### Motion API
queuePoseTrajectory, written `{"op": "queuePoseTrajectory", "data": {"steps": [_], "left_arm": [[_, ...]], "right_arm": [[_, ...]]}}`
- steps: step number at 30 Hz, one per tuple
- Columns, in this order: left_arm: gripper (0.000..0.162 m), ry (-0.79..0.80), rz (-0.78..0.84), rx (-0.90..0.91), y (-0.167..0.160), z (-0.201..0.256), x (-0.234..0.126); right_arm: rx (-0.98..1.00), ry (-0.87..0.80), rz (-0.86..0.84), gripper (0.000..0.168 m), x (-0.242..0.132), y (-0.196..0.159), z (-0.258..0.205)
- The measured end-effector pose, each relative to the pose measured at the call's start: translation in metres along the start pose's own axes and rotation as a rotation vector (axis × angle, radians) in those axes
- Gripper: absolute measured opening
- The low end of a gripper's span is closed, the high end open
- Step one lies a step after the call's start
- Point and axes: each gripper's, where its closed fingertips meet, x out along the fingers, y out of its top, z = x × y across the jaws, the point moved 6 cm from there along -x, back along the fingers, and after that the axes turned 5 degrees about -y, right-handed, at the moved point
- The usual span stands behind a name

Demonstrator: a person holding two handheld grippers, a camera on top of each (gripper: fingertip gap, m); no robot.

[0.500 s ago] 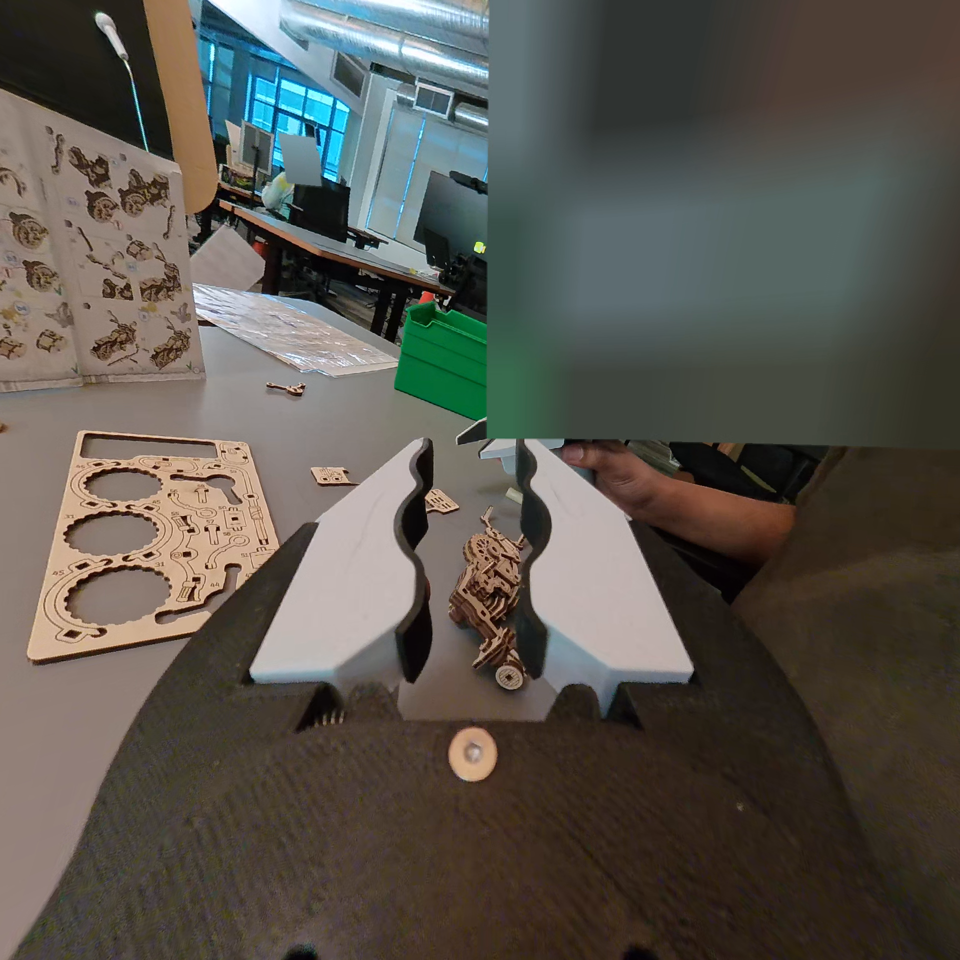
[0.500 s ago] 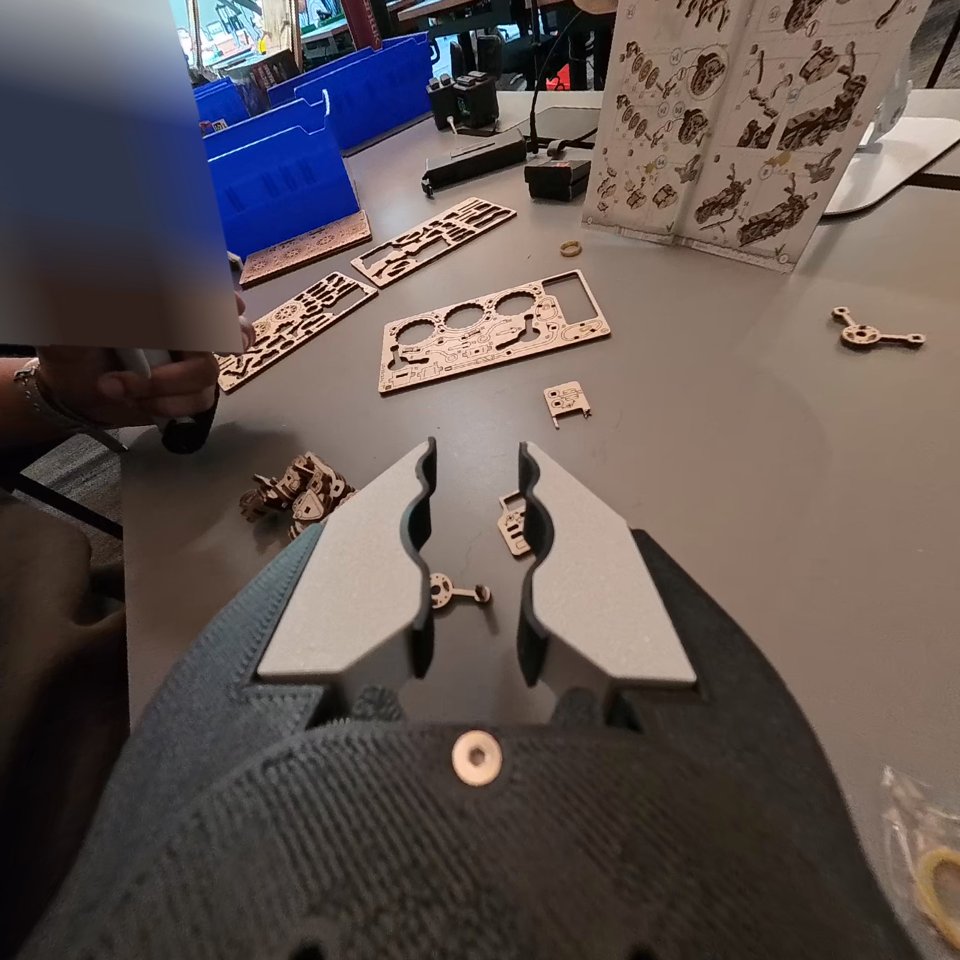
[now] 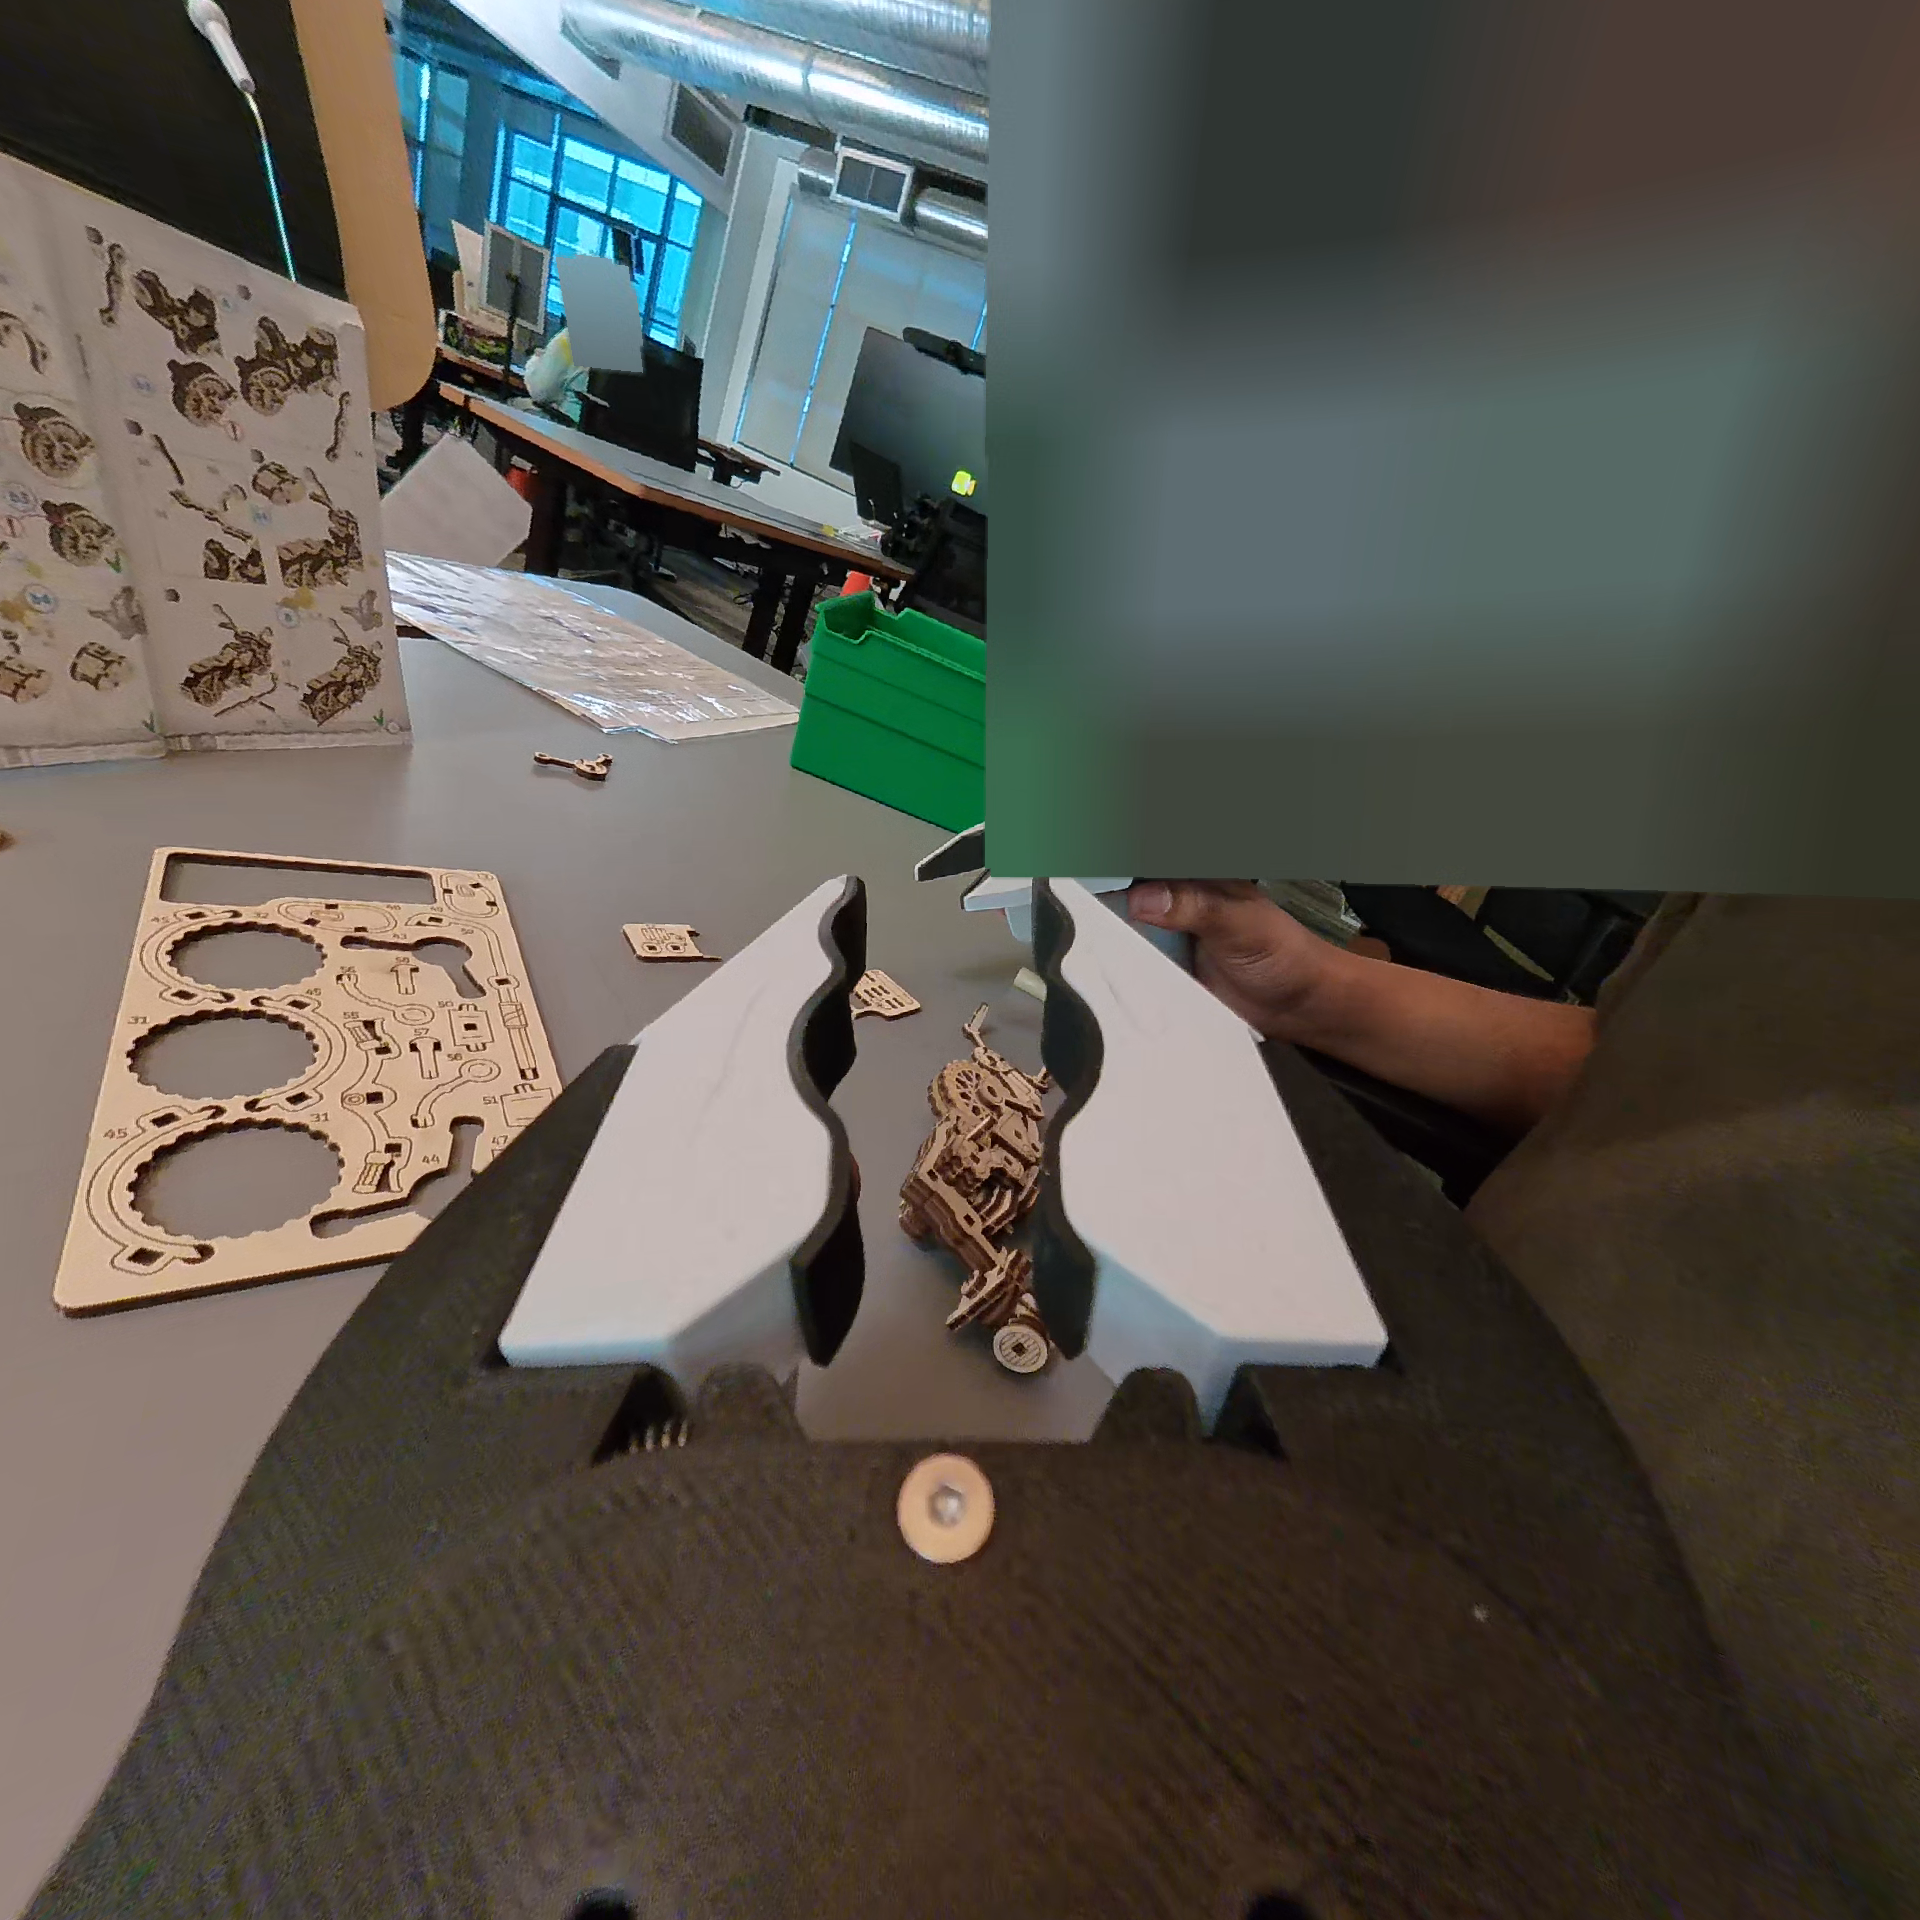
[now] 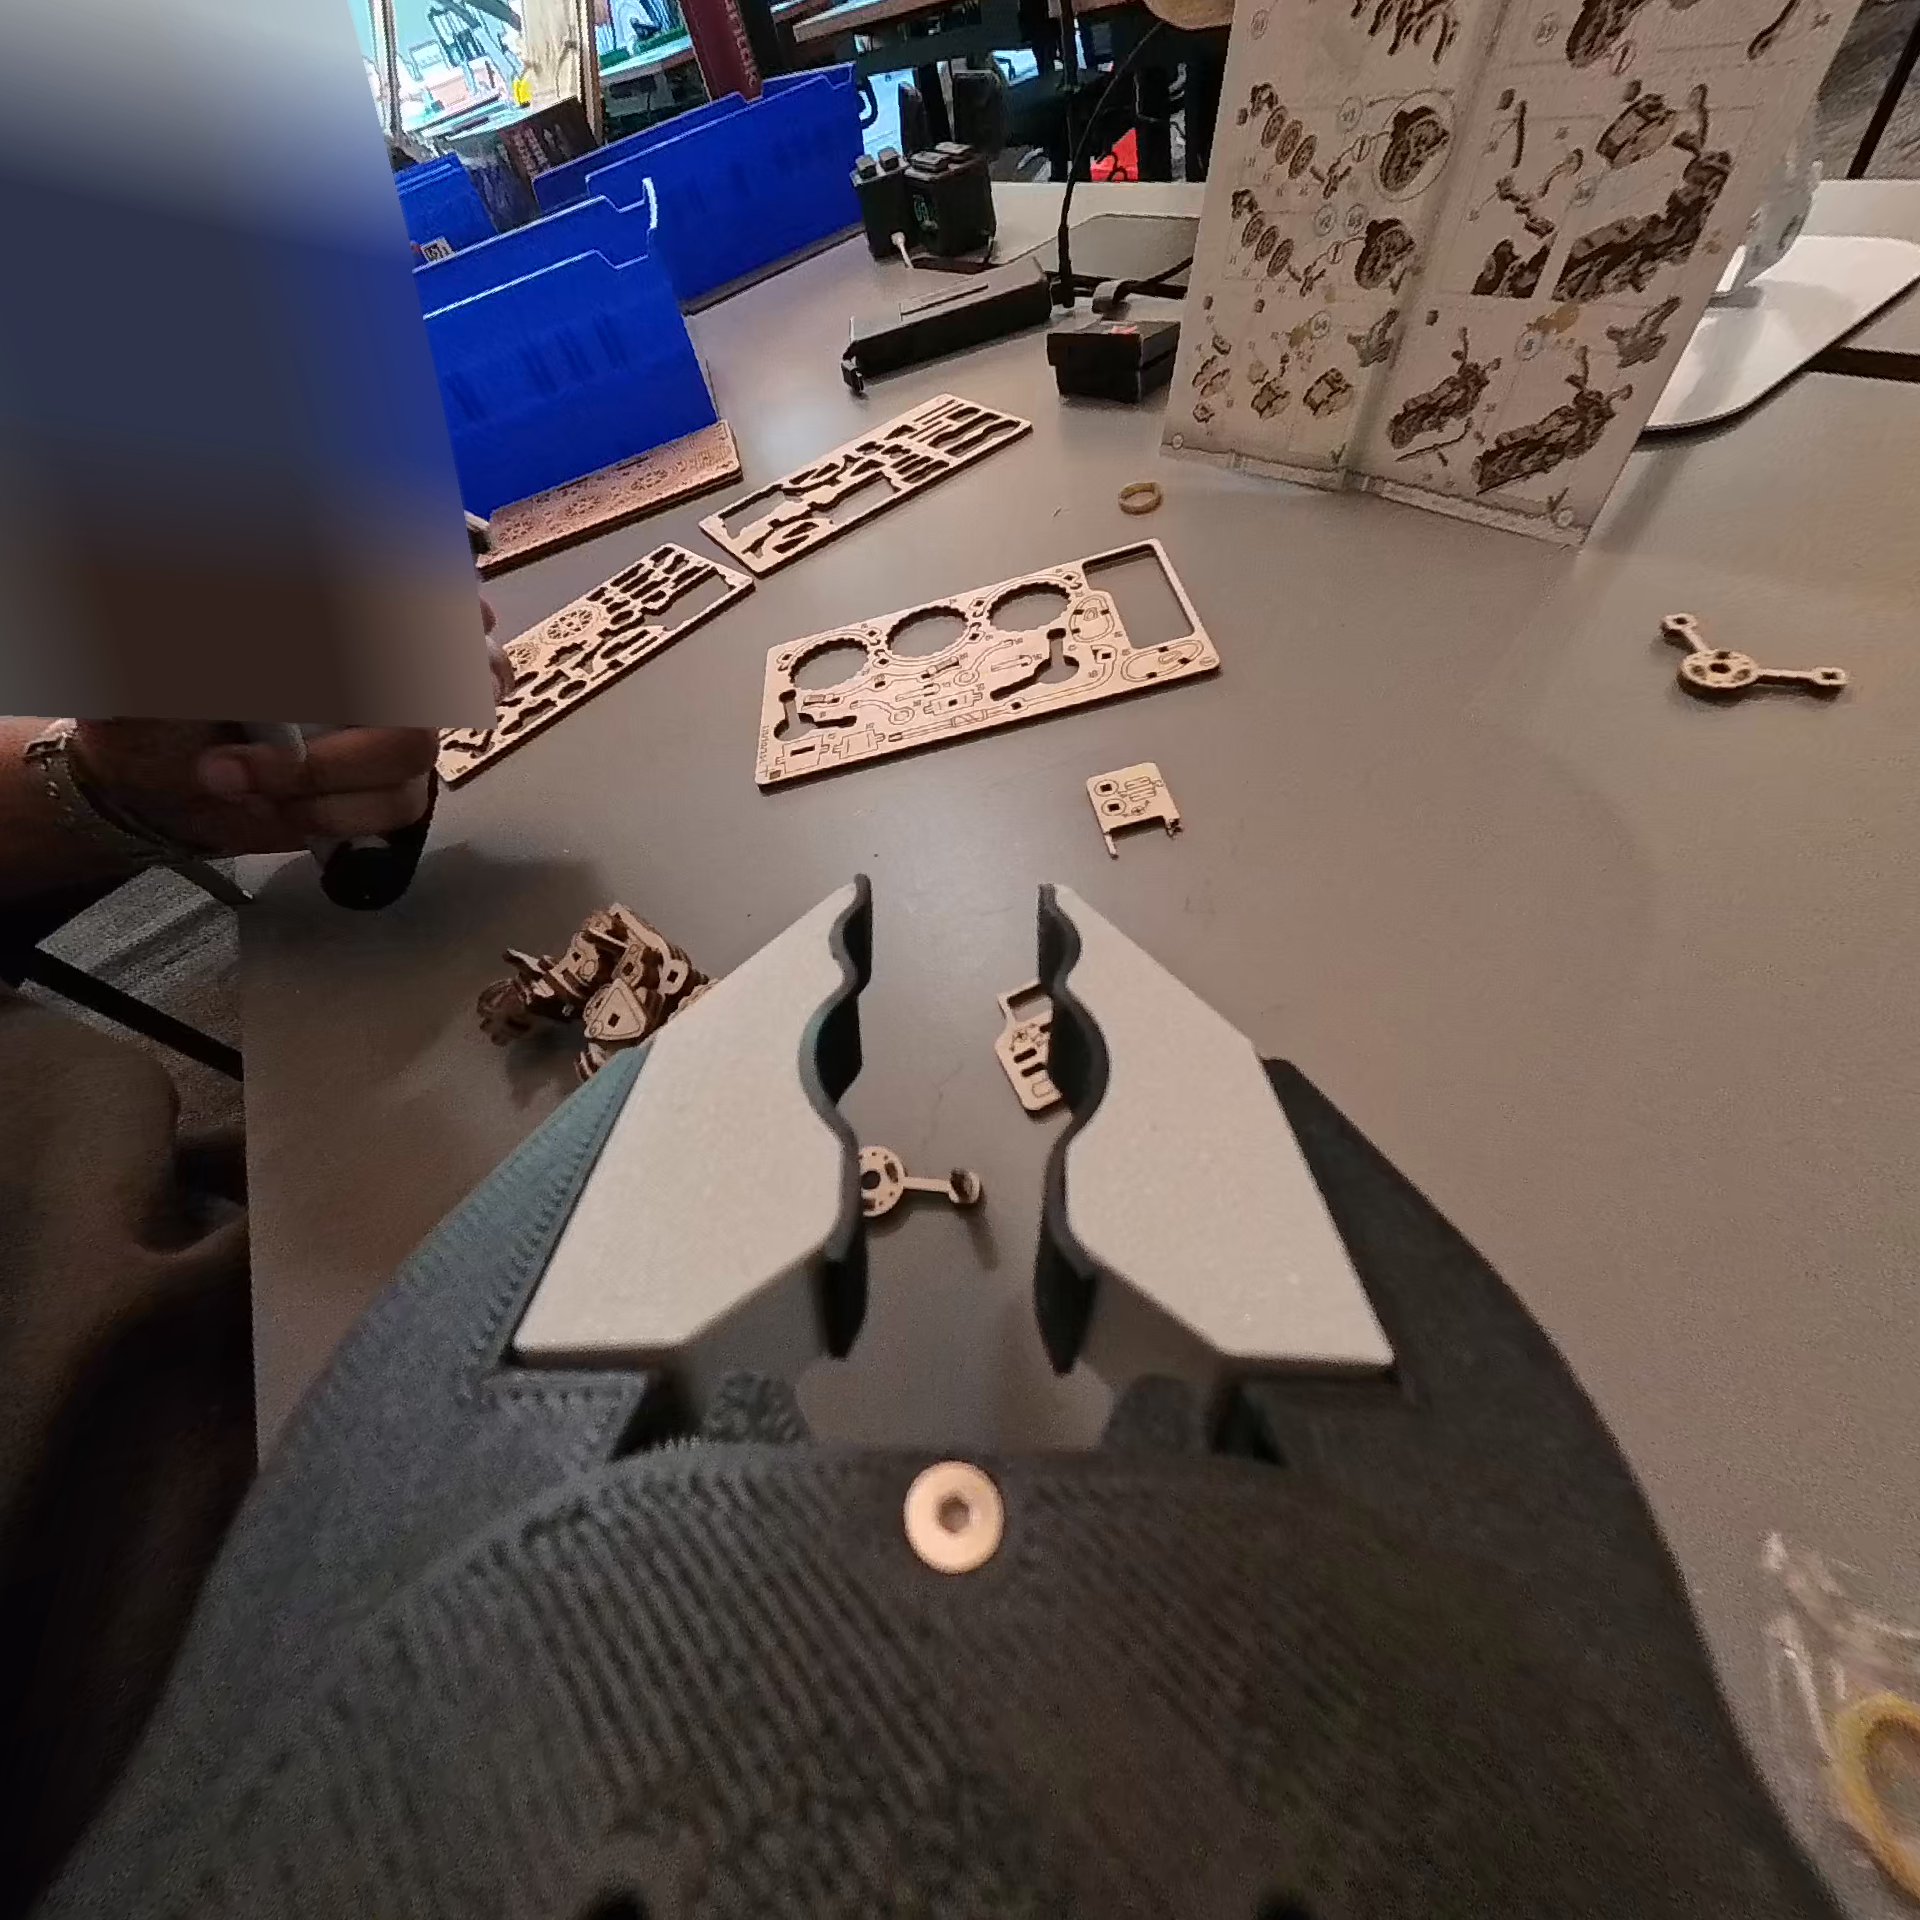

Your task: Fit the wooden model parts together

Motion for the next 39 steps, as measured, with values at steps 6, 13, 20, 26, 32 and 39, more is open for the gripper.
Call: {"op": "queuePoseTrajectory", "data": {"steps": [6,13,20,26,32,39], "left_arm": [[0.030,0.003,-0.003,-0.004,0.000,-0.001,0.000],[0.030,0.013,-0.006,-0.006,-0.001,-0.002,0.000],[0.043,0.080,-0.010,-0.004,0.000,-0.009,-0.001],[0.108,0.404,-0.173,-0.007,-0.002,-0.046,-0.010],[0.125,0.648,-0.513,0.053,-0.025,-0.082,-0.009],[0.138,0.691,-0.789,0.066,-0.048,-0.102,0.007]], "right_arm": [[0.004,-0.004,0.002,0.032,0.000,0.000,0.001],[0.001,-0.001,-0.001,0.032,0.000,0.000,0.000],[0.000,0.000,-0.001,0.031,0.000,0.000,0.000],[0.010,-0.004,0.001,0.031,0.001,0.001,0.002],[0.020,0.012,0.010,0.031,0.001,0.002,0.001],[-0.009,0.041,0.028,0.031,-0.003,0.005,-0.010]]}}
